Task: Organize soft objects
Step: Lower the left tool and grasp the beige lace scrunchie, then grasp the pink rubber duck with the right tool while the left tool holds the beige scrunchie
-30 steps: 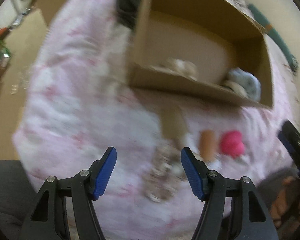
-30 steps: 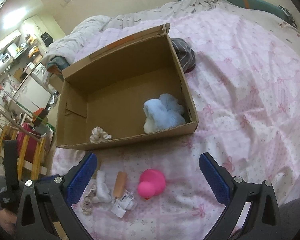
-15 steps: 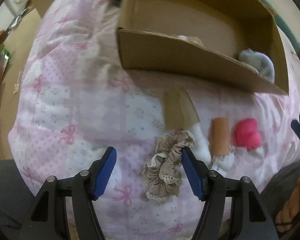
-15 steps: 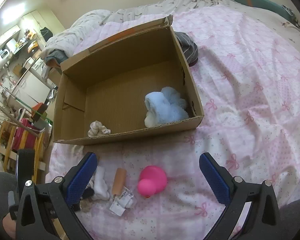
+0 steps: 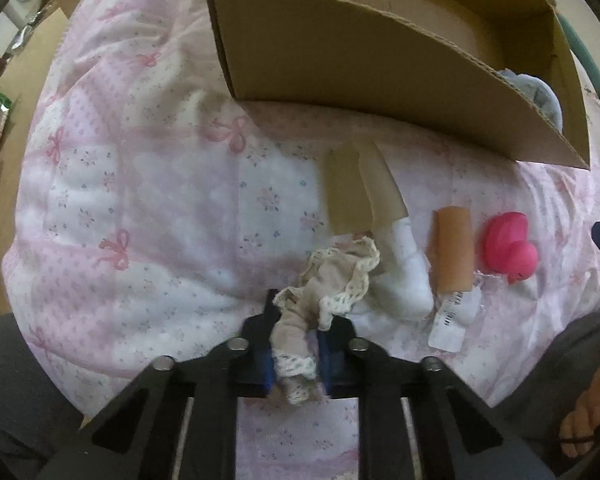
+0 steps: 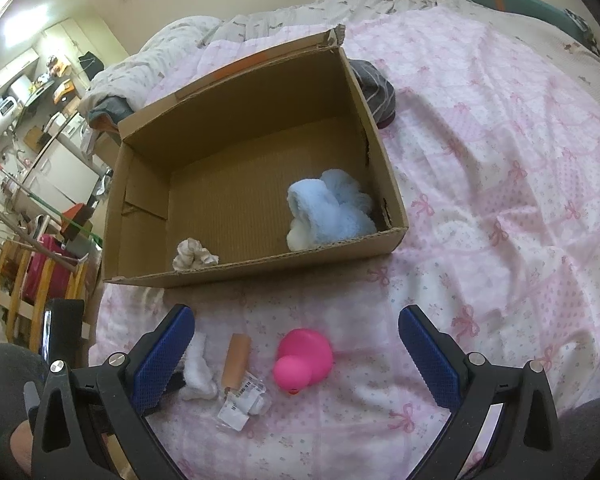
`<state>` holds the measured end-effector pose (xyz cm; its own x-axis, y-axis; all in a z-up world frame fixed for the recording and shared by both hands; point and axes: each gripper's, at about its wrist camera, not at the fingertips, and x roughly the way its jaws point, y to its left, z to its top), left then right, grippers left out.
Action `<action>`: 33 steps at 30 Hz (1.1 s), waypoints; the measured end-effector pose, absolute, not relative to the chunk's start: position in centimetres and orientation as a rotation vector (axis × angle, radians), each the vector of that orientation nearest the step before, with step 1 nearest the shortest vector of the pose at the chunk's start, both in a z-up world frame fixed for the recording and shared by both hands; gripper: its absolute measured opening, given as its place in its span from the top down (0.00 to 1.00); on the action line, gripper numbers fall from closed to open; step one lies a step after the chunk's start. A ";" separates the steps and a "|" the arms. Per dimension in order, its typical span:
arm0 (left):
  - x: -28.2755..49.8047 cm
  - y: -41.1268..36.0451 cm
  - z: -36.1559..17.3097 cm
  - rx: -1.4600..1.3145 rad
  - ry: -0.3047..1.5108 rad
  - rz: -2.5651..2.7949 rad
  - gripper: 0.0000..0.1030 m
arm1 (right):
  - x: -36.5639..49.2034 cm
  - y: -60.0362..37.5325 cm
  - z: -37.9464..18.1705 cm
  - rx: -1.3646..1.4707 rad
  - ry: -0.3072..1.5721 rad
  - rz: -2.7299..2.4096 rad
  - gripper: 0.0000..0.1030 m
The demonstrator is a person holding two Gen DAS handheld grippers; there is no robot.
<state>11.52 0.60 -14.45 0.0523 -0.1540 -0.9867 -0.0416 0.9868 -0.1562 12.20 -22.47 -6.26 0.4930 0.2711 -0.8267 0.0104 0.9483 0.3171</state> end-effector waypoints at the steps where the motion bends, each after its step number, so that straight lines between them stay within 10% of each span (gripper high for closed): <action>1: 11.5 0.6 -14.3 -0.161 1.514 -0.091 0.89 | 12.3 -22.6 -6.3 0.302 1.049 0.159 0.00; 16: 11.1 4.2 -7.7 -0.166 1.285 0.051 0.90 | 13.7 -23.5 -9.6 0.397 1.216 0.151 0.00; 18: 11.5 3.0 -8.3 -0.156 1.283 0.046 0.90 | 14.0 -23.0 -10.6 0.405 1.266 0.180 0.18; 25: 11.0 2.7 -8.6 -0.145 1.287 0.046 0.90 | 14.2 -20.8 -12.9 0.363 1.381 0.229 0.24; 33: 11.1 2.8 -8.8 -0.143 1.287 0.056 0.90 | 14.2 -20.0 -13.8 0.314 1.409 0.210 0.54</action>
<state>11.10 2.81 -8.81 0.2798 -0.0384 -0.9593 -0.1214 0.9898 -0.0750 14.15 -19.95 -13.79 0.1529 0.3273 -0.9325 0.0415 0.9406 0.3370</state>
